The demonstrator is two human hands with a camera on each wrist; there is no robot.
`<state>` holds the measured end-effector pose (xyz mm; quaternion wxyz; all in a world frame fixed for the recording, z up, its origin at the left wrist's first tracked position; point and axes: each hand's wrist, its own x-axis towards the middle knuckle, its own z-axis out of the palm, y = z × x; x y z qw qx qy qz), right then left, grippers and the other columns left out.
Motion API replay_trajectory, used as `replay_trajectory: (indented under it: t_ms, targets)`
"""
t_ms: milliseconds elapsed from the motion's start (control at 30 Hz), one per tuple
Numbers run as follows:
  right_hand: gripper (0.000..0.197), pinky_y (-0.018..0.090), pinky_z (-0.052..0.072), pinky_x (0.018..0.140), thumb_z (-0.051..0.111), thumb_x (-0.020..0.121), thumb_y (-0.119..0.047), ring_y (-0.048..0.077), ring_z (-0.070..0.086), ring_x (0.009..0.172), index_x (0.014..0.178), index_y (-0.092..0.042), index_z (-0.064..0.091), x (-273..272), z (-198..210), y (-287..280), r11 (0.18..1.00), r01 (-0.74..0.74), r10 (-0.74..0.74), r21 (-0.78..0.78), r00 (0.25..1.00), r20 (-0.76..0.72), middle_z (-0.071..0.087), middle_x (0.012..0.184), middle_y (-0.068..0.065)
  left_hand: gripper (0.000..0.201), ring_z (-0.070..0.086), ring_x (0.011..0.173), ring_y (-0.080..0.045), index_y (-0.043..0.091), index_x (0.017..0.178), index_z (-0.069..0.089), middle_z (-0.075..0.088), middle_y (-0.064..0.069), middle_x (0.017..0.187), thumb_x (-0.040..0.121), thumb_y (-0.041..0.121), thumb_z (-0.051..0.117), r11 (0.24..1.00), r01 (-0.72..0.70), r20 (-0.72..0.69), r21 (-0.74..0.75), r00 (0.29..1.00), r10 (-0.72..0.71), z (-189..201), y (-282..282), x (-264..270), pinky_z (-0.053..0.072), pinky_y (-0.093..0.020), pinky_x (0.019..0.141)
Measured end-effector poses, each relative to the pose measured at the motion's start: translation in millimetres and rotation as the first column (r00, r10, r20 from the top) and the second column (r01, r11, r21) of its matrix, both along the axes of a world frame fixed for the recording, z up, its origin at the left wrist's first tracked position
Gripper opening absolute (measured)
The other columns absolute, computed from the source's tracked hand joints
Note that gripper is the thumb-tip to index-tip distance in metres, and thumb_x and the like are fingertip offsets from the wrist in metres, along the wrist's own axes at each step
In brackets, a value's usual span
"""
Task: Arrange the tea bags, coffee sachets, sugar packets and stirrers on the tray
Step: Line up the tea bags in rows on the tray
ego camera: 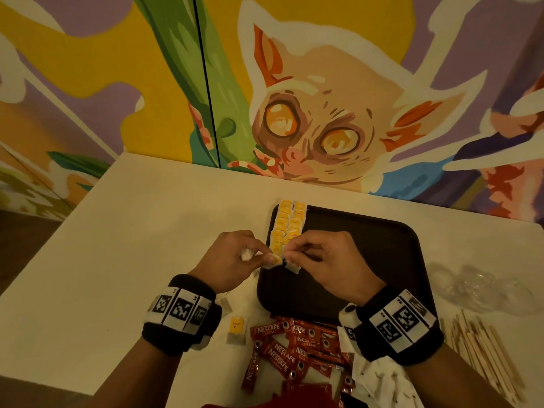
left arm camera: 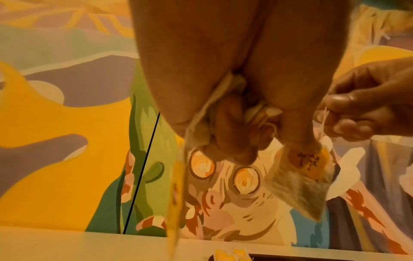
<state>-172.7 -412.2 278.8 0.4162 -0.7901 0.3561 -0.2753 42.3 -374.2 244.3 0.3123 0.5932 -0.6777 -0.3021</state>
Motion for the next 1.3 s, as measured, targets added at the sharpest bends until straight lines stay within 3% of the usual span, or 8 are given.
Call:
replay_trajectory:
  t_ms: [133, 333, 433, 567, 667, 800, 1000, 1300]
  targets:
    - [0.012, 0.028, 0.058, 0.079, 0.073, 0.085, -0.01, 0.014, 0.07, 0.086, 0.097, -0.01, 0.075, 3, 1, -1, 1.0, -0.003, 0.004, -0.003, 0.993, 0.119, 0.072, 0.091, -0.002, 0.013, 0.054, 0.067, -0.007, 0.027, 0.089, 0.079, 0.057, 0.013, 0.07, 0.079, 0.035, 0.076, 0.997, 0.07, -0.07, -0.029, 0.995, -0.072, 7, 4, -5, 0.04, -0.02, 0.062]
    - [0.014, 0.03, 0.057, 0.083, 0.076, 0.082, -0.008, 0.016, 0.07, 0.086, 0.096, -0.012, 0.075, 10, -1, -10, 0.973, 0.058, -0.117, 0.222, 0.958, 0.263, 0.074, 0.089, -0.002, 0.011, 0.057, 0.07, -0.007, 0.017, 0.089, 0.08, 0.061, 0.011, 0.073, 0.078, 0.019, 0.078, 0.989, 0.116, -0.253, -0.094, 0.958, -0.137, 22, 11, -11, 0.04, -0.014, 0.067]
    - [0.014, 0.035, 0.057, 0.087, 0.076, 0.081, -0.01, 0.021, 0.07, 0.088, 0.094, -0.016, 0.075, 11, -8, -12, 0.968, 0.044, -0.113, 0.249, 0.955, 0.273, 0.074, 0.091, 0.003, 0.011, 0.056, 0.068, -0.006, 0.016, 0.089, 0.079, 0.062, 0.007, 0.073, 0.078, 0.015, 0.077, 0.987, 0.063, -0.327, -0.148, 0.939, -0.109, 28, 12, -13, 0.04, -0.014, 0.069]
    - [0.019, 0.03, 0.058, 0.078, 0.074, 0.08, -0.003, 0.024, 0.07, 0.089, 0.096, -0.014, 0.074, 11, -16, -9, 0.961, -0.012, -0.074, 0.278, 0.952, 0.298, 0.074, 0.094, 0.006, 0.013, 0.053, 0.065, -0.009, 0.018, 0.088, 0.079, 0.061, -0.002, 0.07, 0.076, 0.018, 0.077, 0.971, -0.108, -0.431, -0.212, 0.902, 0.006, 29, 11, -15, 0.041, -0.019, 0.064]
    - [0.02, 0.035, 0.059, 0.075, 0.066, 0.087, 0.001, 0.03, 0.07, 0.082, 0.104, -0.007, 0.072, 13, -20, -7, 0.953, -0.051, -0.039, 0.298, 0.956, 0.291, 0.074, 0.094, 0.01, 0.013, 0.055, 0.065, -0.01, 0.017, 0.089, 0.079, 0.062, -0.003, 0.071, 0.077, 0.019, 0.076, 0.957, -0.177, -0.424, -0.23, 0.903, 0.066, 26, 10, -16, 0.043, -0.02, 0.062]
    - [0.019, 0.035, 0.057, 0.075, 0.059, 0.094, -0.004, 0.024, 0.067, 0.071, 0.106, -0.012, 0.071, 14, -22, -4, 0.934, -0.071, -0.038, 0.351, 0.955, 0.294, 0.073, 0.092, 0.009, 0.014, 0.054, 0.065, -0.007, 0.017, 0.09, 0.078, 0.063, 0.002, 0.069, 0.077, 0.022, 0.075, 0.936, -0.248, -0.401, -0.248, 0.906, 0.134, 20, 9, -17, 0.042, -0.013, 0.064]
    - [0.008, 0.022, 0.051, 0.068, 0.067, 0.09, -0.015, 0.002, 0.06, 0.066, 0.095, -0.012, 0.072, 23, -41, 3, 0.946, 0.034, -0.1, 0.323, 0.977, 0.19, 0.067, 0.075, -0.011, 0.009, 0.054, 0.063, -0.008, 0.023, 0.086, 0.078, 0.06, 0.012, 0.067, 0.077, 0.025, 0.076, 0.938, -0.298, -0.37, -0.175, 0.903, 0.218, -3, 11, -18, 0.041, -0.016, 0.06]
    - [0.011, 0.029, 0.06, 0.072, 0.069, 0.09, -0.026, 0.01, 0.068, 0.085, 0.097, -0.019, 0.074, 20, -121, -15, 0.854, 0.359, -0.298, 0.376, 0.931, -0.212, 0.072, 0.099, -0.006, 0.004, 0.063, 0.069, 0.0, 0.016, 0.082, 0.075, 0.07, 0.016, 0.074, 0.085, 0.018, 0.072, 0.909, -0.411, -0.356, 0.071, 0.841, 0.408, -38, 21, -4, 0.045, -0.011, 0.067]
